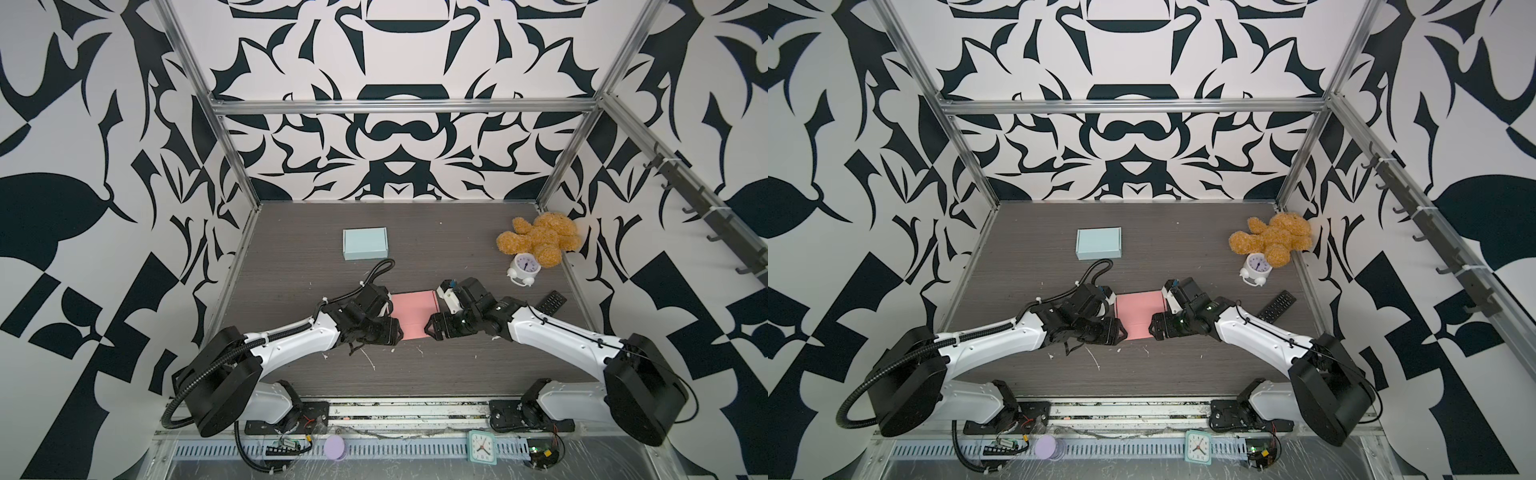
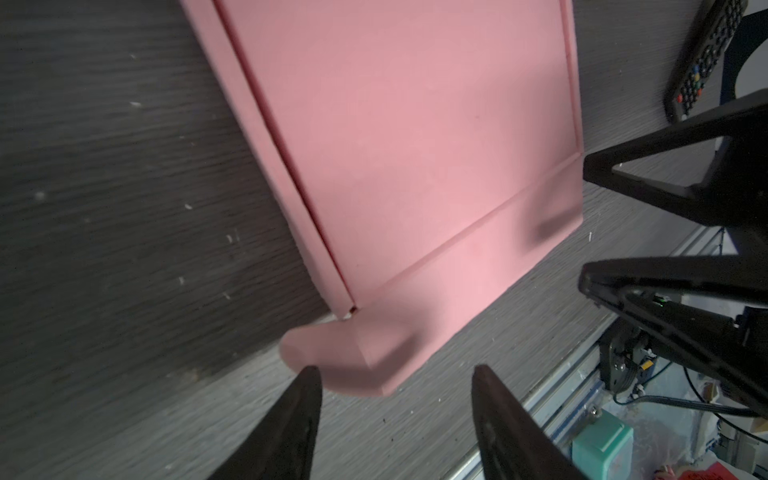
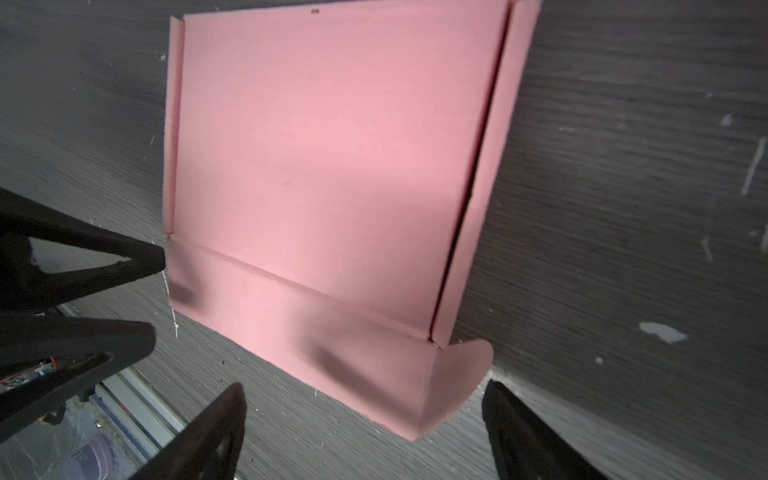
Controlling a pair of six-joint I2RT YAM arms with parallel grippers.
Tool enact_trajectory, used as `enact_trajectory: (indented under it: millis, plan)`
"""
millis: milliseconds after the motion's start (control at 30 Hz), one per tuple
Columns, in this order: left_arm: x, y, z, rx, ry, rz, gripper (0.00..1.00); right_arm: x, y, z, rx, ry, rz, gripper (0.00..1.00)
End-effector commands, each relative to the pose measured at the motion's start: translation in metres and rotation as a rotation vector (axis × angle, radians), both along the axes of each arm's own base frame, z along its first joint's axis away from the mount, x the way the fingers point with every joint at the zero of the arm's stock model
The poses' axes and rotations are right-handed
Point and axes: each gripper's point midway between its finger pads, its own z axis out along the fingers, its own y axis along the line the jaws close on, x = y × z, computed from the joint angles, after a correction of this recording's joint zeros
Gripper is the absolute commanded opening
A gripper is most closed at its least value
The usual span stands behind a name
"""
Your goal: Fold the paper box
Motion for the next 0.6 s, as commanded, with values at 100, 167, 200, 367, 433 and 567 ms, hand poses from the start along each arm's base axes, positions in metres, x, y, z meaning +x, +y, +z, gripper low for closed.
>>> enact_trajectory:
  millis: [100,167,200,367,433,567]
  plan:
    - [0.000,-0.012,-0.001,-0.022,0.005,0.001,0.60,-0.002,0.012,0.003,0.030,-0.004,0.004,0.91]
    - [0.000,-0.014,0.000,-0.025,0.003,-0.001,0.59,-0.003,0.014,0.004,0.035,-0.006,0.006,0.91]
    - [-0.001,-0.014,0.000,-0.026,0.003,-0.005,0.59,-0.004,0.015,0.005,0.039,-0.008,0.007,0.91]
    - [-0.001,-0.017,0.004,-0.036,-0.005,-0.008,0.59,-0.007,0.020,0.009,0.049,-0.011,0.015,0.90]
    - [-0.002,-0.017,0.003,-0.034,-0.003,-0.007,0.59,-0.007,0.020,0.008,0.047,-0.012,0.012,0.91]
    - [-0.002,-0.016,0.003,-0.033,-0.005,-0.008,0.59,-0.009,0.020,0.008,0.041,-0.016,0.013,0.91]
